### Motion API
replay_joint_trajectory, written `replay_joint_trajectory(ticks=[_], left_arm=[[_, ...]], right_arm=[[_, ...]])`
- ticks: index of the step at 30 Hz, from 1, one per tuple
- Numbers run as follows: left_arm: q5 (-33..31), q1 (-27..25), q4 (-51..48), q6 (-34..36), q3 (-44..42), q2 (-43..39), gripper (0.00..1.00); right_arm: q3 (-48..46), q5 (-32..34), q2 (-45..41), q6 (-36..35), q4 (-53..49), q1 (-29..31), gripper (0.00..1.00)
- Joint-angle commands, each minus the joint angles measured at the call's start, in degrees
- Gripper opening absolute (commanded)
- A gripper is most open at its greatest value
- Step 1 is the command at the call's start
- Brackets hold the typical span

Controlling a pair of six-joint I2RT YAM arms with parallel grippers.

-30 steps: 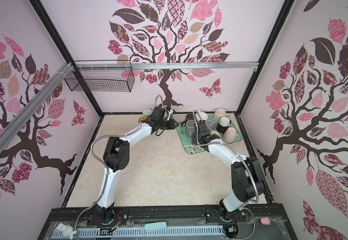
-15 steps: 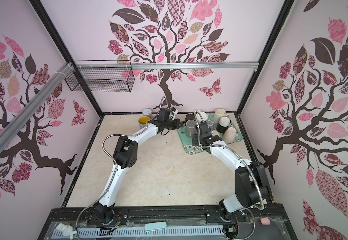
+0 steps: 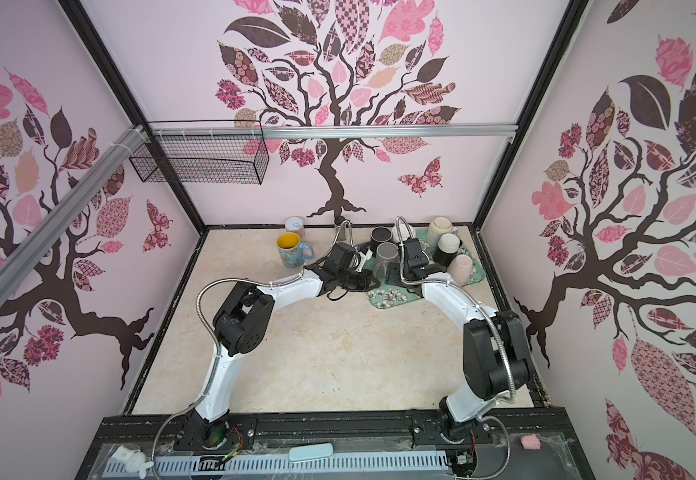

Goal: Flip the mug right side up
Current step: 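Grasp the grey mug with the right gripper and lift it off the tray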

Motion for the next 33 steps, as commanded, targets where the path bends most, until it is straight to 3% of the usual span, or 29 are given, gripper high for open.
replay_joint_trajectory(ticks=[1,6,16,26,29,33], left_arm=[[-2.19,1.05,0.3,1.29,-3.58,-6.23,0.02],[-4.88,2.37,-0.47,-0.04,-10.43,-12.09,0.05],[-5.15,3.53,0.64,-0.92,-19.89,-17.81,0.09],[-4.63,3.99,0.73,-0.56,-21.34,-18.14,0.11],[-4.52,4.0,0.81,-0.62,-21.7,-17.96,0.11],[-4.17,3.91,1.35,-1.28,-21.42,-17.31,0.11]], right_arm=[[4.47,-2.09,3.98,0.63,-1.68,0.69,0.72],[10.98,2.39,9.71,0.26,-4.59,4.42,0.76],[22.9,8.56,22.24,0.42,-11.83,4.99,0.77],[20.17,12.54,20.66,-5.3,-10.6,4.38,0.45],[18.19,12.16,19.06,-5.91,-9.1,3.73,0.43],[18.22,10.93,18.88,-5.55,-8.06,2.64,0.46]])
